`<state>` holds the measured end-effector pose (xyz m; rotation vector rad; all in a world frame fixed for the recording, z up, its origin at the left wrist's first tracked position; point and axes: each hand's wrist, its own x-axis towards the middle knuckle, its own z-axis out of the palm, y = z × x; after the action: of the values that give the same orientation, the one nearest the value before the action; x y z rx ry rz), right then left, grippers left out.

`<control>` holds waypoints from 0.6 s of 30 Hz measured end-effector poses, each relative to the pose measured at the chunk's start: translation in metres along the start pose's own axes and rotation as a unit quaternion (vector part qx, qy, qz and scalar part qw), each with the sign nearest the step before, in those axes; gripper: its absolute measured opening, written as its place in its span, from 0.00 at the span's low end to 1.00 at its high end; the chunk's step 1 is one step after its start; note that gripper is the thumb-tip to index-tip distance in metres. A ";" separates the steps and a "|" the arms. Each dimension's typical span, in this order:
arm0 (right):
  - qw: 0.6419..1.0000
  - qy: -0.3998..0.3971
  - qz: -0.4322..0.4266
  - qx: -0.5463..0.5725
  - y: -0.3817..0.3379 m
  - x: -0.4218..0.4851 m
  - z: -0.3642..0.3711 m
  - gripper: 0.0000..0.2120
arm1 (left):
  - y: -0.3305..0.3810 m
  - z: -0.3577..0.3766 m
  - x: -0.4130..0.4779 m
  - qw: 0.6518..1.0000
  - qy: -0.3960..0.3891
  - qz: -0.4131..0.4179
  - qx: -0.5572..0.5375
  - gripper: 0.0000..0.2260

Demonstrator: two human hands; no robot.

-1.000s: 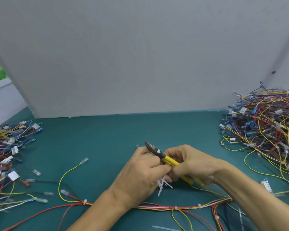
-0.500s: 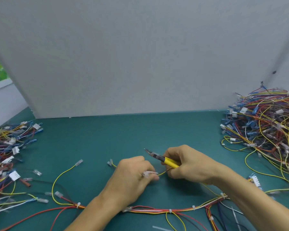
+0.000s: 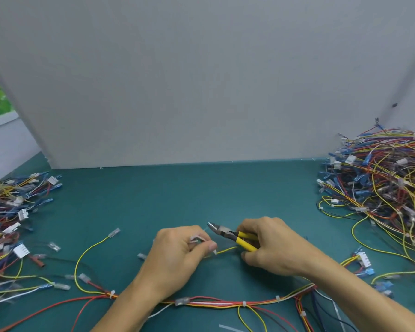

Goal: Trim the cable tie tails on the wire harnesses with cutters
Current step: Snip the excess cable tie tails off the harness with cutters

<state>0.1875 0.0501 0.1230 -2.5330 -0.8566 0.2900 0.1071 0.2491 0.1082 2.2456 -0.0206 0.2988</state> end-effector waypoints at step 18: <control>0.998 0.045 0.051 0.001 0.000 0.002 0.001 0.03 | 0.004 0.003 0.007 0.996 0.035 -0.075 0.043 0.09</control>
<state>0.1887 0.0513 0.1217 -2.5713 -0.6938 0.2078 0.1140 0.2447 0.1105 2.3049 0.1999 0.3010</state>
